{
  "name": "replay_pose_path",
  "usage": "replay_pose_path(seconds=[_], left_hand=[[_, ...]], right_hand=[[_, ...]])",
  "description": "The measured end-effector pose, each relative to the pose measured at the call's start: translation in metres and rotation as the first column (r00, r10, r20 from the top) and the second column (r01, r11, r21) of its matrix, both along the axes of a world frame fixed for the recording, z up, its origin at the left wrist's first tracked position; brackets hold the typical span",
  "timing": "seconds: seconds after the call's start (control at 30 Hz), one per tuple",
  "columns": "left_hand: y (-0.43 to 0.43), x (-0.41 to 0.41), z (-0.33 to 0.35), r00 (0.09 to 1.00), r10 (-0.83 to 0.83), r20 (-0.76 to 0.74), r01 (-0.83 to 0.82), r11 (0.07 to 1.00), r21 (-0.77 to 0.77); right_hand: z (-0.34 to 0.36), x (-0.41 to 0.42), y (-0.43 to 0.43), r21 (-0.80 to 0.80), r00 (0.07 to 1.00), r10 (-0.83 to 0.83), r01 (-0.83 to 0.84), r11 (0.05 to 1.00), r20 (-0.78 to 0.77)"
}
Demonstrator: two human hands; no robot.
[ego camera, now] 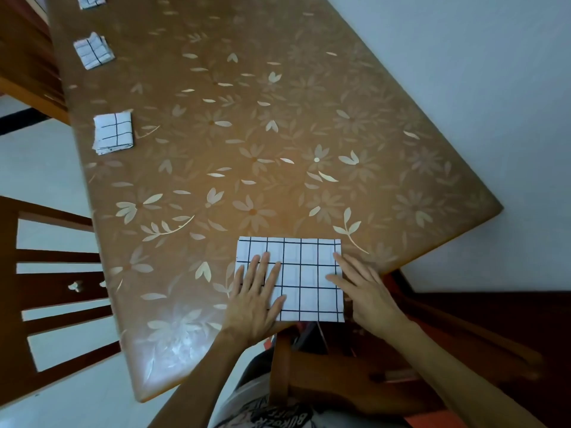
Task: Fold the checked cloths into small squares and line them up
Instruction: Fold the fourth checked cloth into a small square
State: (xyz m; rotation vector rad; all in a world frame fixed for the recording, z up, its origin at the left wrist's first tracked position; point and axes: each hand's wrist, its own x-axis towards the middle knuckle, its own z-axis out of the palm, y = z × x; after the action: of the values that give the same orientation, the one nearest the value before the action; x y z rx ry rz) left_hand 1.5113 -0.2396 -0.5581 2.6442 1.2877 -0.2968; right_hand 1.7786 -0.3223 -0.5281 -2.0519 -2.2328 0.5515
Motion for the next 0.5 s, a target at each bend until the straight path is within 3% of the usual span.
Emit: replay_pose_path(seconds=[0.37,0.5], left_hand=[[0.009,-0.002,0.014,0.998,-0.062,-0.005,0.061,0.995,-0.074],[0.015,0.000,0.033,0.999,-0.016,0.039,0.015,0.999,0.030]], right_hand=[[0.011,-0.007,-0.004,0.112,0.982,0.125,-0.110,0.988,-0.139],[0.020,-0.002,0.000,0.141,0.979,0.085,-0.060,0.988,-0.184]])
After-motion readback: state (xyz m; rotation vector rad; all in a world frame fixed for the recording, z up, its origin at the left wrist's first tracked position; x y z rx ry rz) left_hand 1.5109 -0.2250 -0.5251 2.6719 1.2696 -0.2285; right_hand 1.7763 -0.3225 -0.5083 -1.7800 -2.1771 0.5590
